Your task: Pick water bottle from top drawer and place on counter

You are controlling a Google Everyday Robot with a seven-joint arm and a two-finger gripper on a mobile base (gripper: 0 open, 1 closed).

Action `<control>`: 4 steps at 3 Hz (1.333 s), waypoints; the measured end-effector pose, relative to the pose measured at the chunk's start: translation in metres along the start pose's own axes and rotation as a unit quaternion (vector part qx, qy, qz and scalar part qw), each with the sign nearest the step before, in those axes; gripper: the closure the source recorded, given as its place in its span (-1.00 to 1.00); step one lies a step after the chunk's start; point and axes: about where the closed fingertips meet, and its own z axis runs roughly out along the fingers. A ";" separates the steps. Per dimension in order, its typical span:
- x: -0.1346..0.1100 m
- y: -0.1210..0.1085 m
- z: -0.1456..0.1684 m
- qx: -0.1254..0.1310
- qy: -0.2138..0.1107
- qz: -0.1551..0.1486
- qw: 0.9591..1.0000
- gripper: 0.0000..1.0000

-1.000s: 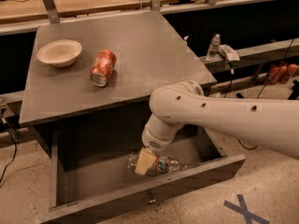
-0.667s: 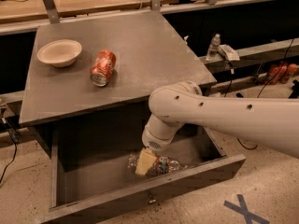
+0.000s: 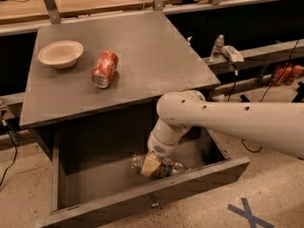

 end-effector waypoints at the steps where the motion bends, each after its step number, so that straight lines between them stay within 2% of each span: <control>1: -0.002 -0.004 0.003 0.002 0.005 -0.006 1.000 0.26; 2: -0.014 -0.007 -0.028 0.031 -0.010 -0.021 0.999 0.74; 3: -0.046 -0.004 -0.084 0.075 -0.013 -0.055 0.996 1.00; 4: -0.081 0.008 -0.156 0.108 -0.014 -0.100 0.989 1.00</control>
Offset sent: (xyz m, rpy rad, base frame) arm 0.0255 0.0015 0.0822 0.0154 -0.1873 0.0261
